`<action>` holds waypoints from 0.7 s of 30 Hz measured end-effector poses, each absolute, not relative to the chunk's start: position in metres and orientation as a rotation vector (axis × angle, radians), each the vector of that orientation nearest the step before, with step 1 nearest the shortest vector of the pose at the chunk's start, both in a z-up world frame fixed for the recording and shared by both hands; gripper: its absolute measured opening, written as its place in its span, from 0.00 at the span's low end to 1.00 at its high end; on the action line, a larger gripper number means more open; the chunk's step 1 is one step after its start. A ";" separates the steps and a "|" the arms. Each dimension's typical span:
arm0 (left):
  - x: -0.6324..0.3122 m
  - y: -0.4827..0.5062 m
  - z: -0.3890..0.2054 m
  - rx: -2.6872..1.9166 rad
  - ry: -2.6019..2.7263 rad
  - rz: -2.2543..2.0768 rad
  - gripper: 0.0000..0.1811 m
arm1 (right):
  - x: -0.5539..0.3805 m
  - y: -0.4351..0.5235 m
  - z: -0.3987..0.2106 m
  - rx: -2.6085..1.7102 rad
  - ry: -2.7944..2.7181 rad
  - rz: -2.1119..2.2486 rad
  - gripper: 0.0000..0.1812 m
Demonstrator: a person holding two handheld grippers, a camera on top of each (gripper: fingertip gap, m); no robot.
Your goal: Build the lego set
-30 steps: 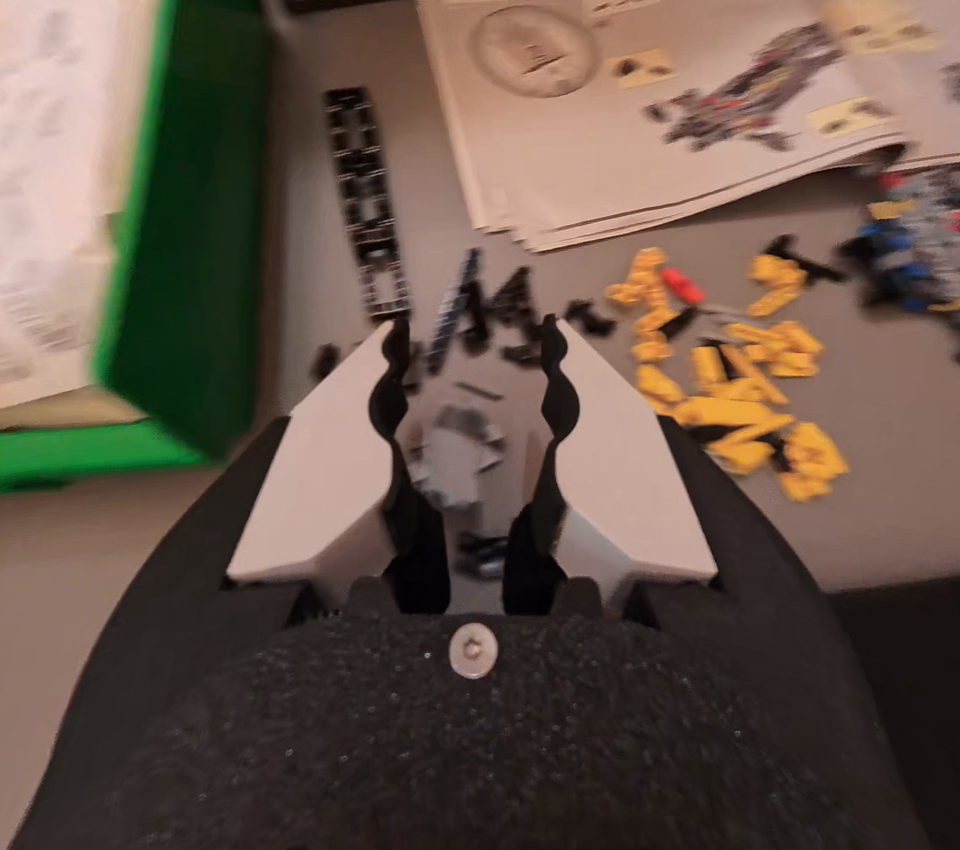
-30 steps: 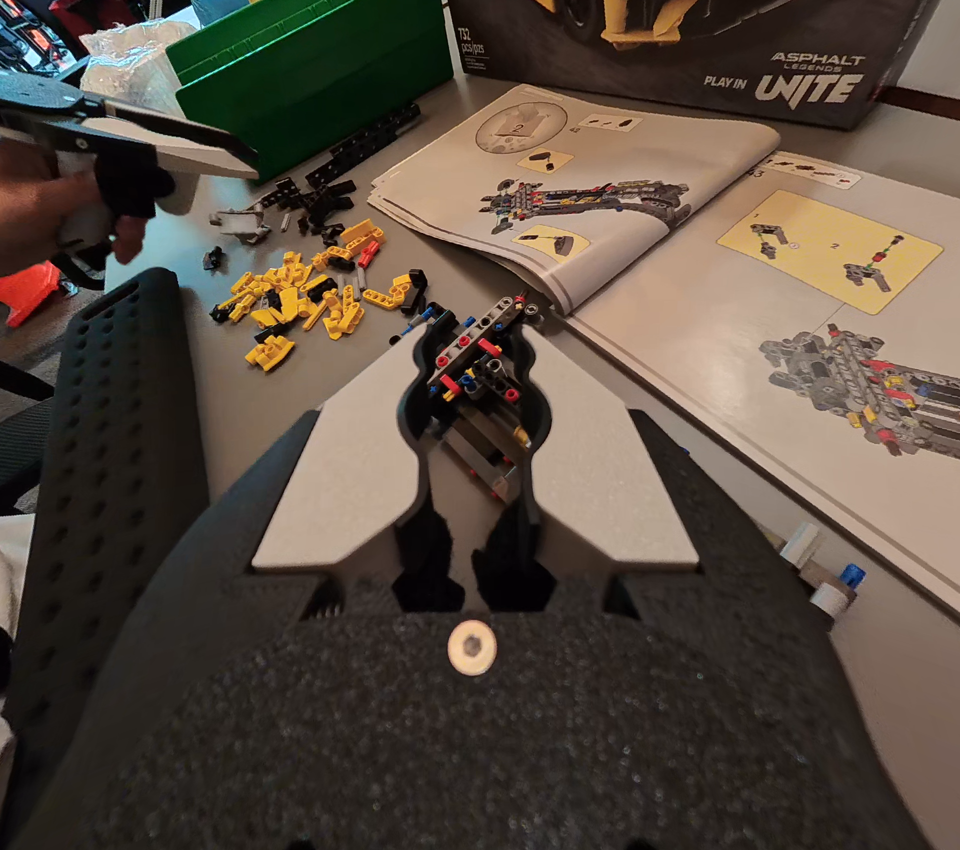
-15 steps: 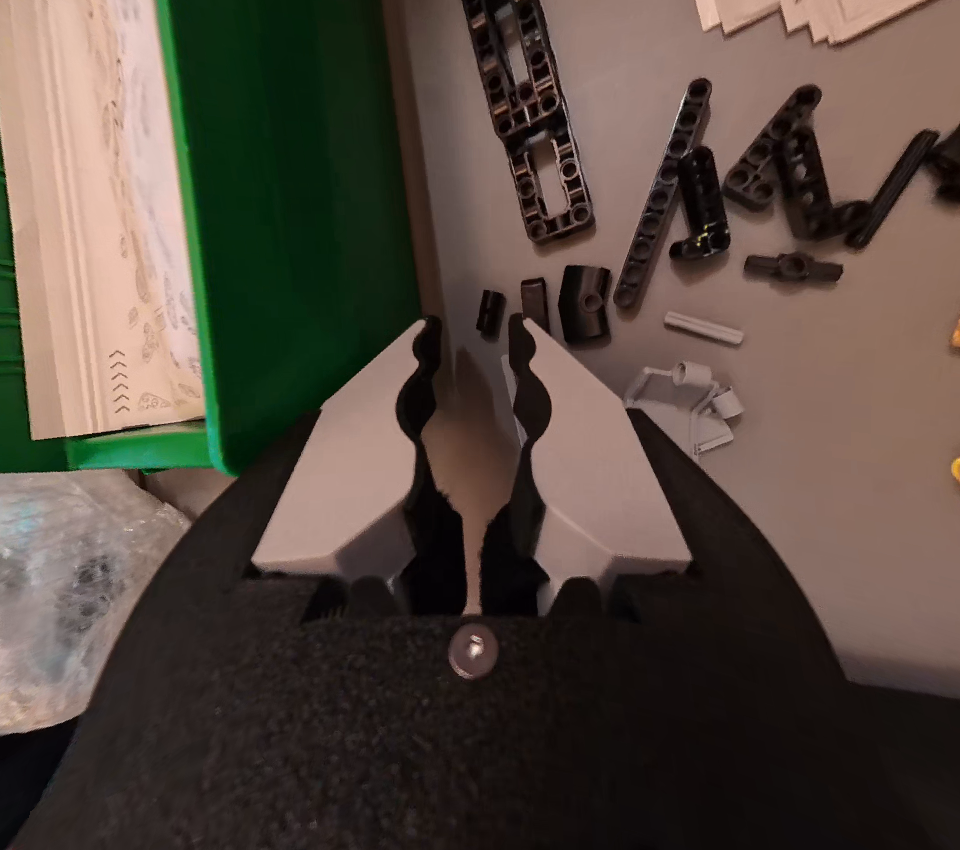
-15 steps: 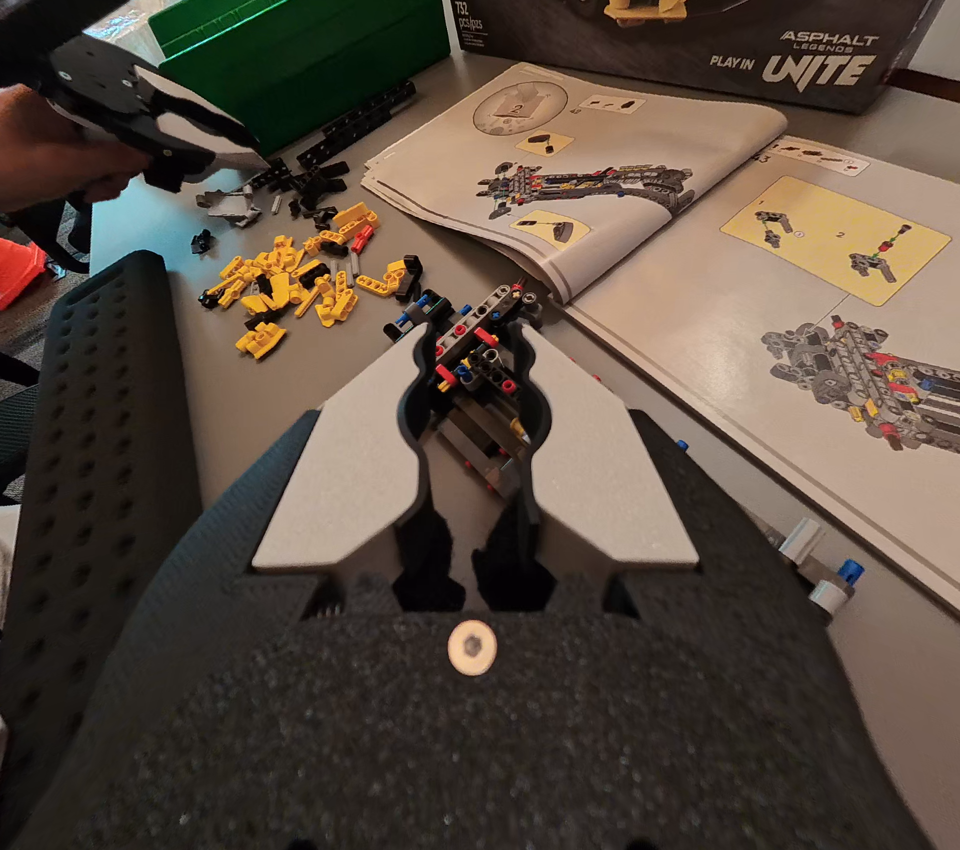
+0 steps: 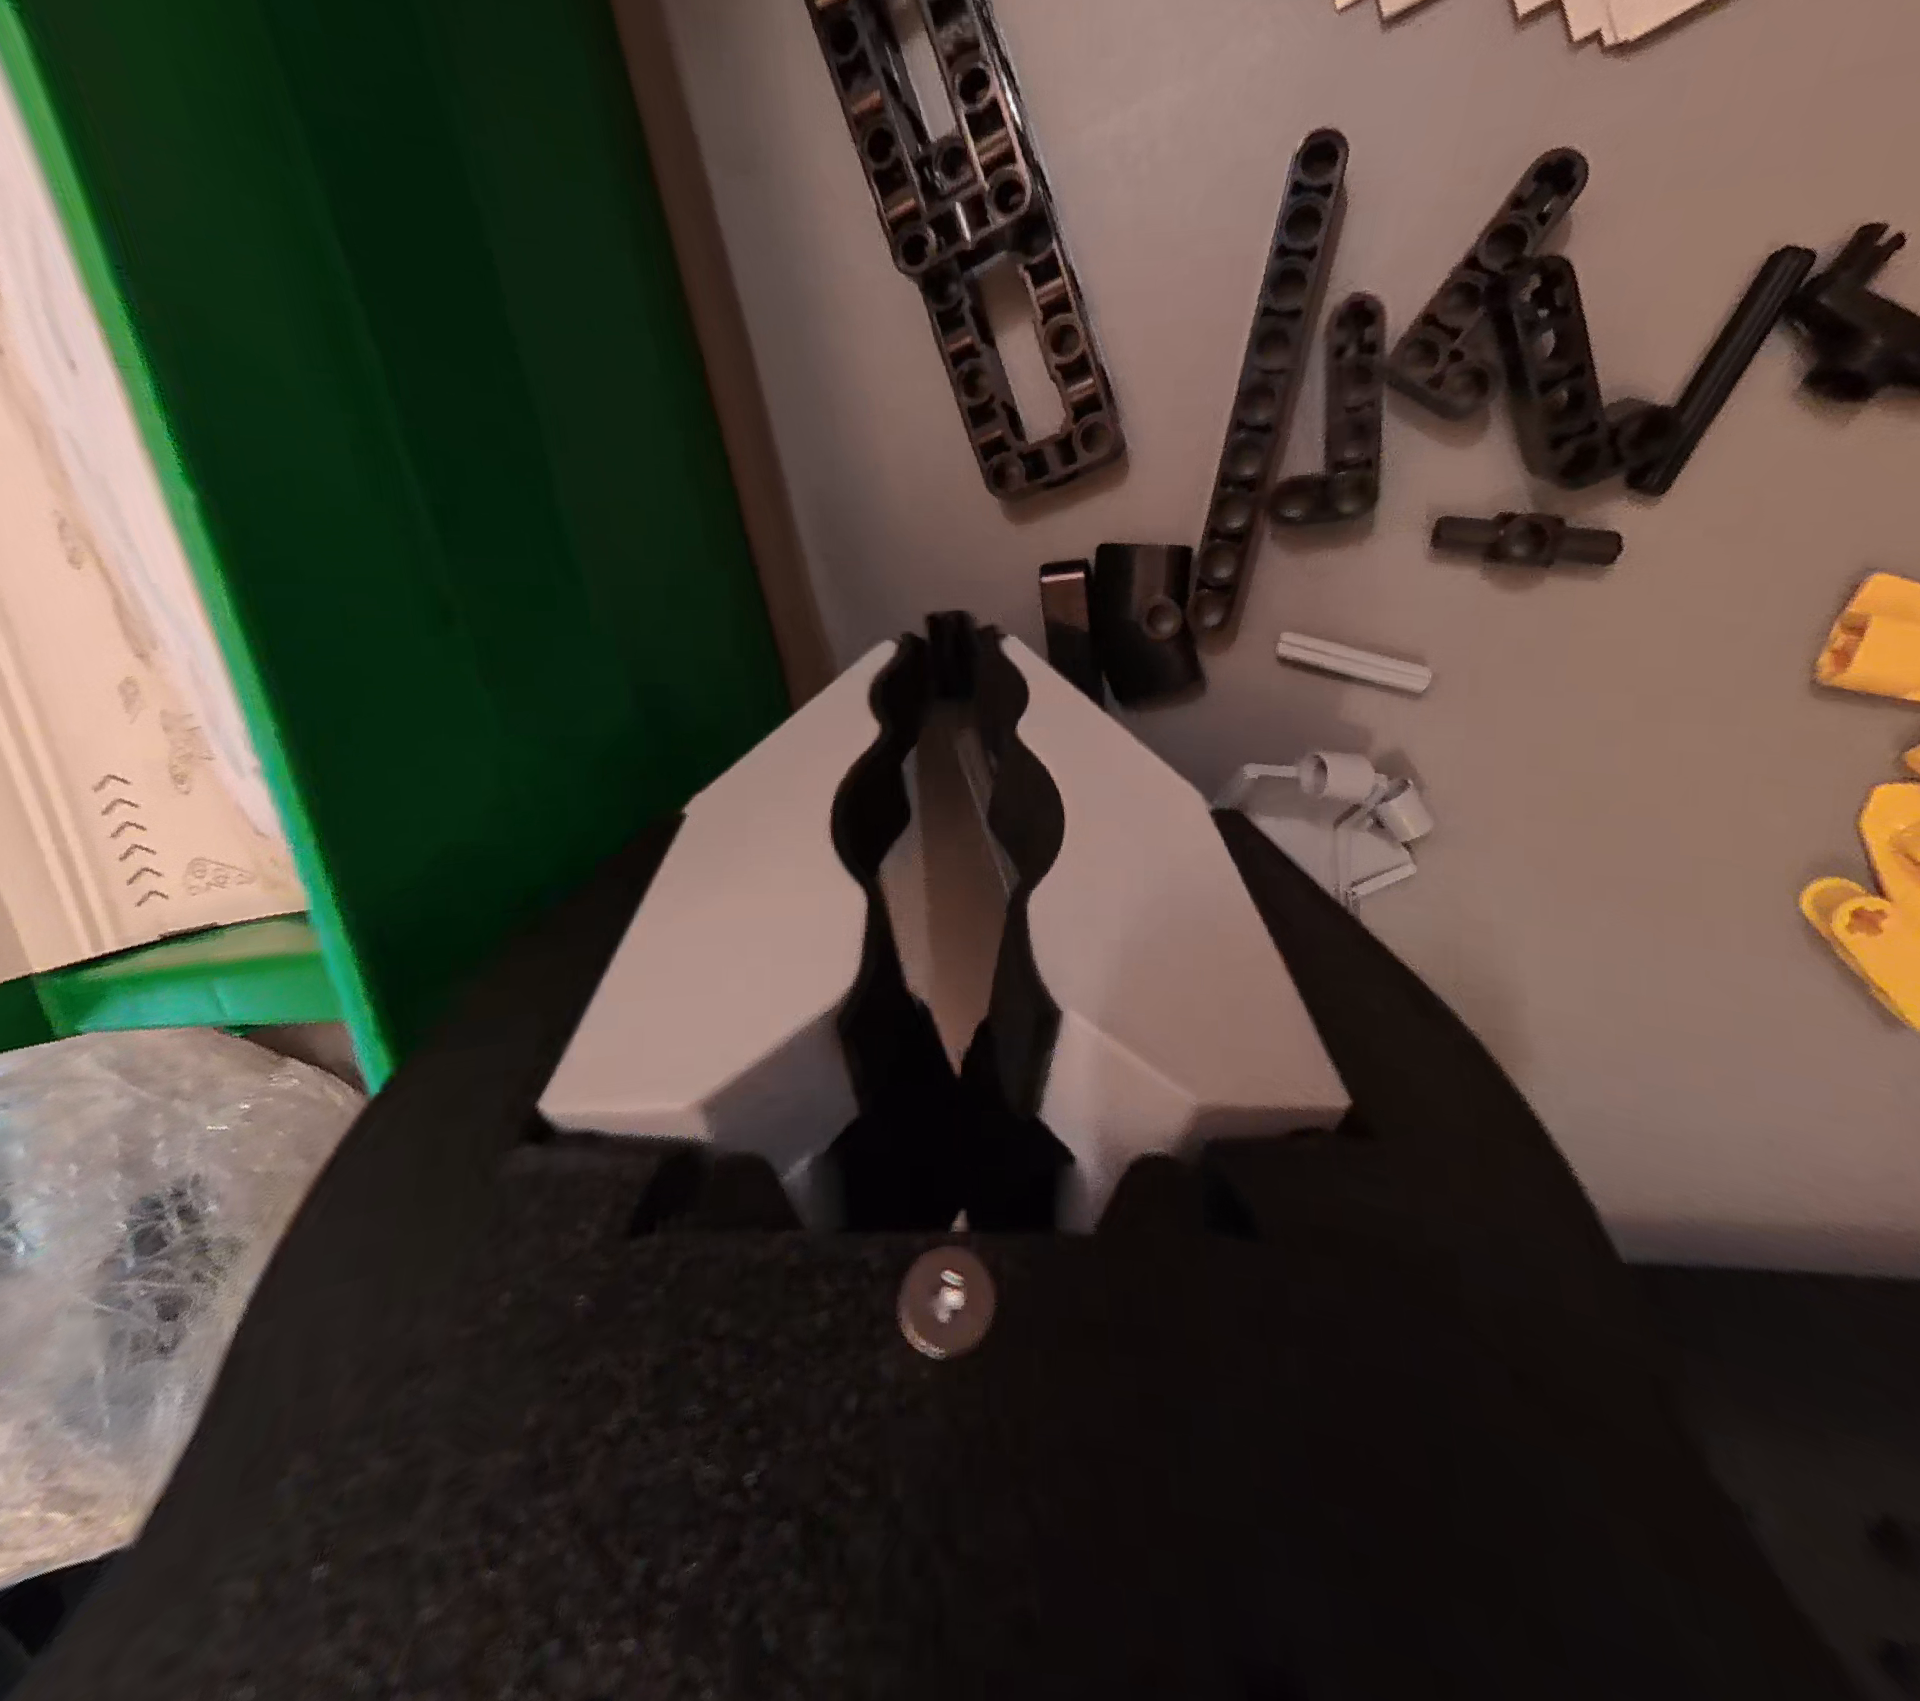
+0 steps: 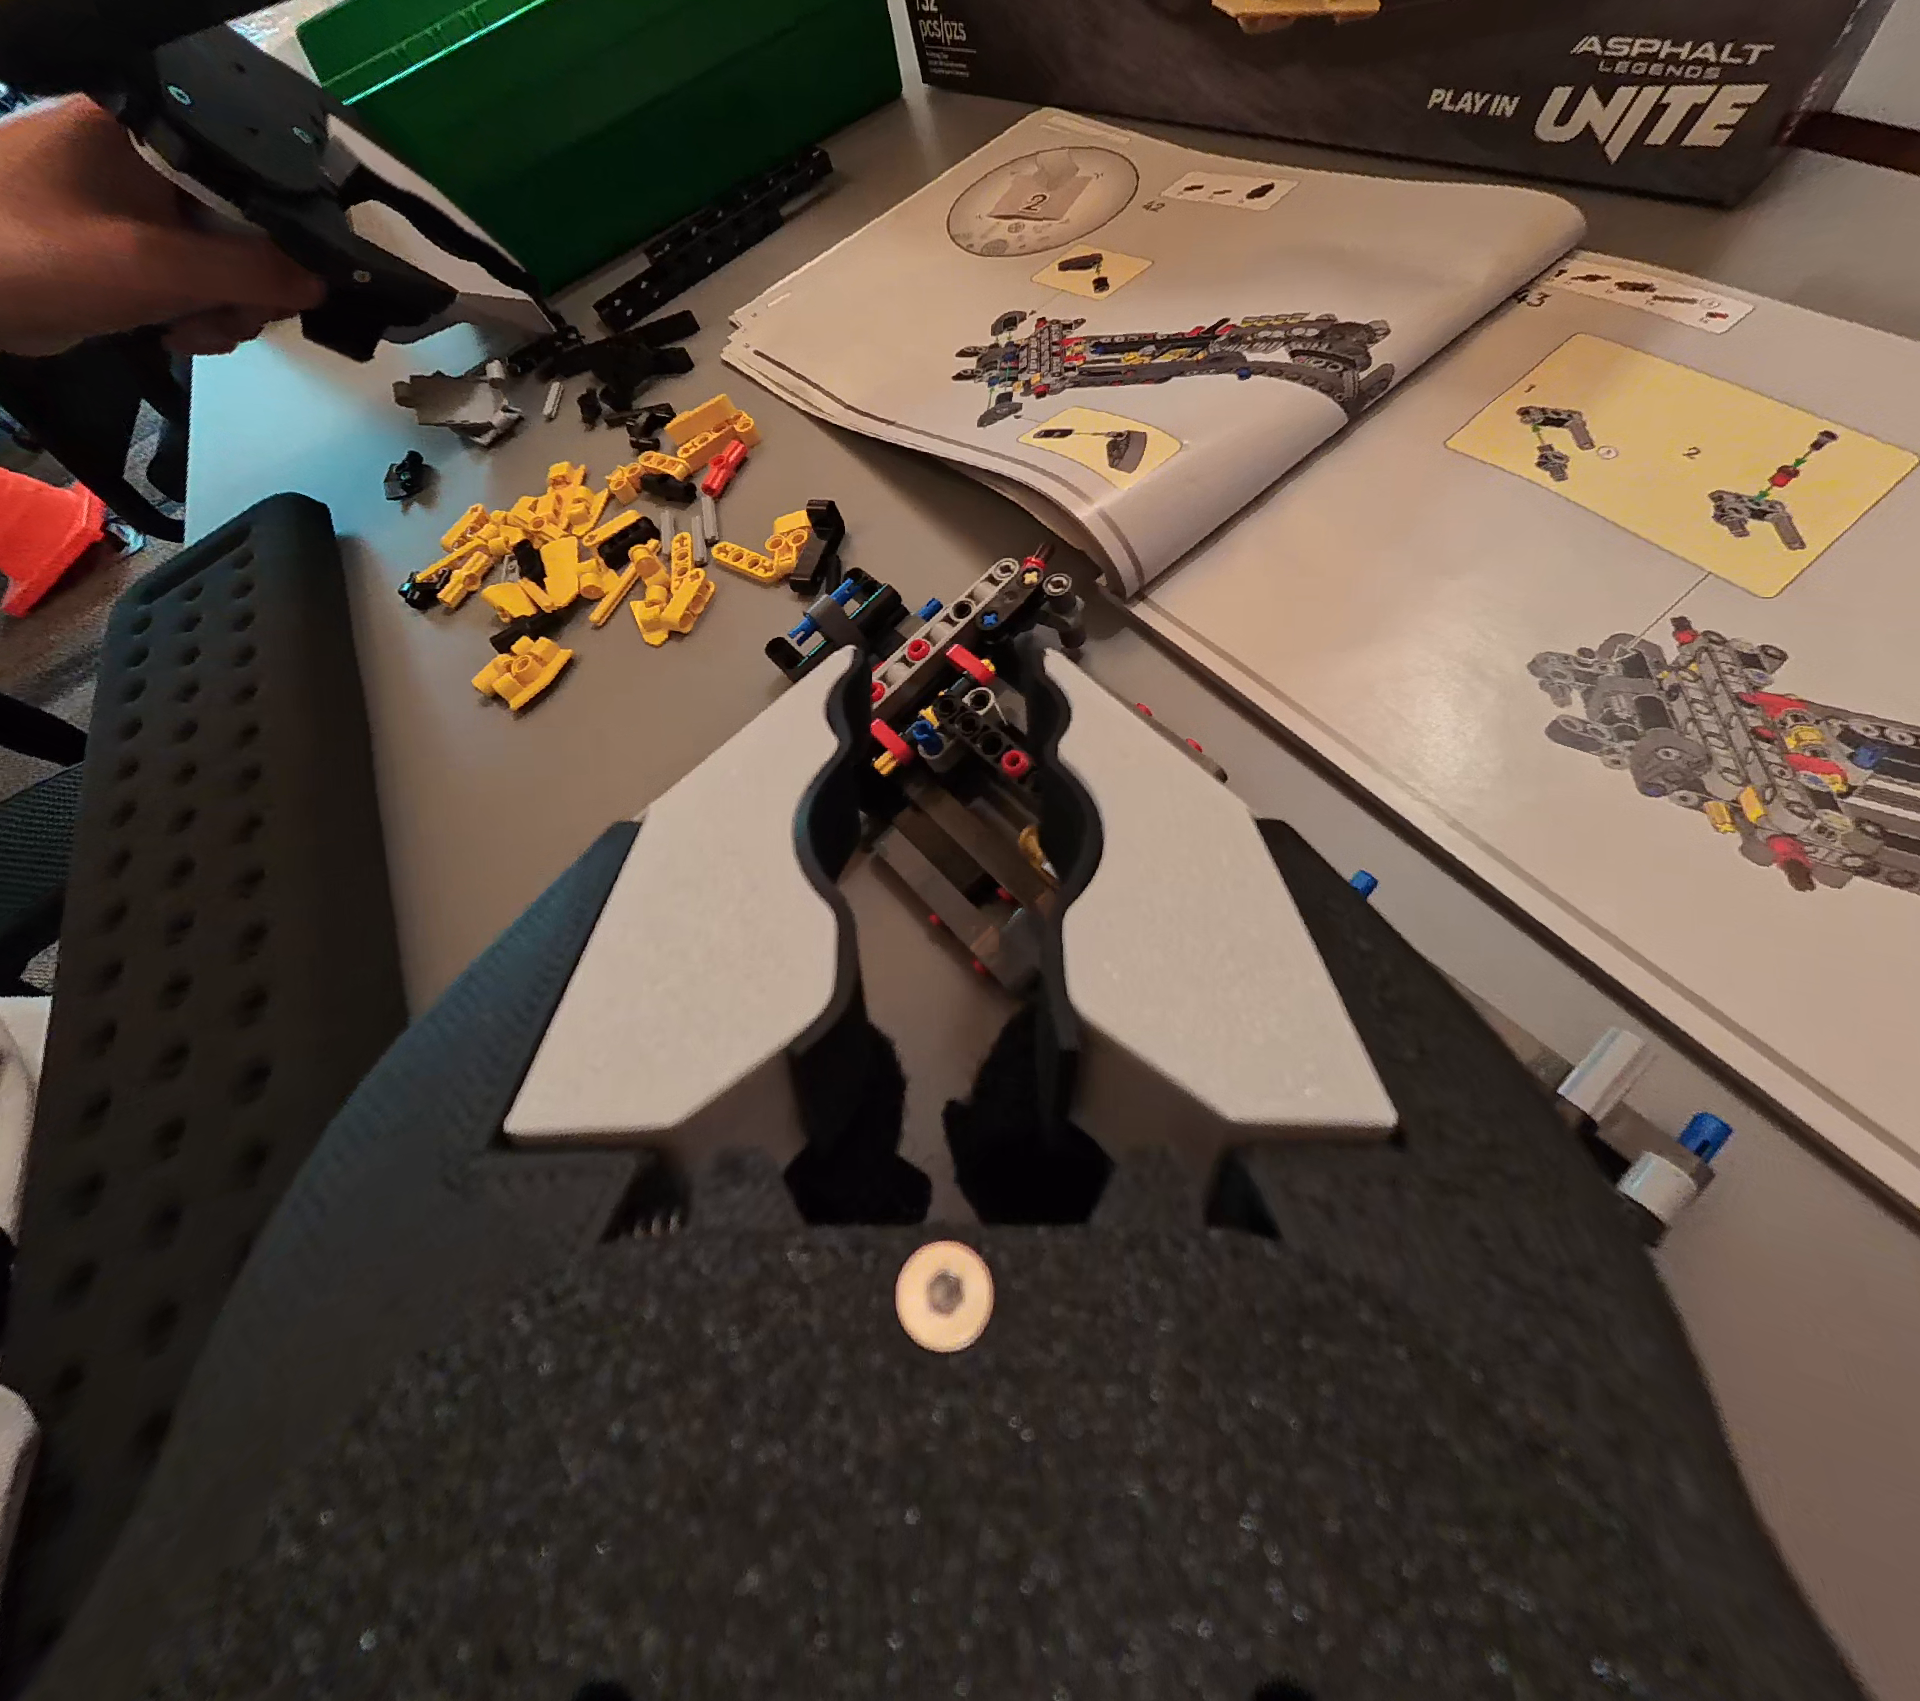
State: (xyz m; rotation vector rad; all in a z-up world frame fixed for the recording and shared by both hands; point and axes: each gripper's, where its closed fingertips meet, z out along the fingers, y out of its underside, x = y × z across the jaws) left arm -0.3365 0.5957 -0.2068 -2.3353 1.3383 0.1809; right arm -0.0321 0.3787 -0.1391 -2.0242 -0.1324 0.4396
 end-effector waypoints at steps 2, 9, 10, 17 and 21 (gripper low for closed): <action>-0.337 0.595 -0.207 -2.357 1.314 0.171 0.03 | -0.031 0.379 -0.139 -2.024 -0.128 0.444 0.15; -0.333 0.590 -0.199 -2.313 1.331 0.165 0.03 | -0.032 0.379 -0.137 -2.017 -0.128 0.454 0.15; -0.328 0.589 -0.192 -2.282 1.342 0.155 0.03 | -0.033 0.379 -0.137 -2.015 -0.129 0.454 0.15; -0.213 0.503 -0.136 -1.939 1.505 -0.511 0.04 | -0.032 0.379 -0.134 -1.997 -0.124 0.450 0.15; -0.152 0.403 -0.134 -1.849 1.694 -1.084 0.04 | -0.028 0.380 -0.126 -1.948 -0.101 0.442 0.15</action>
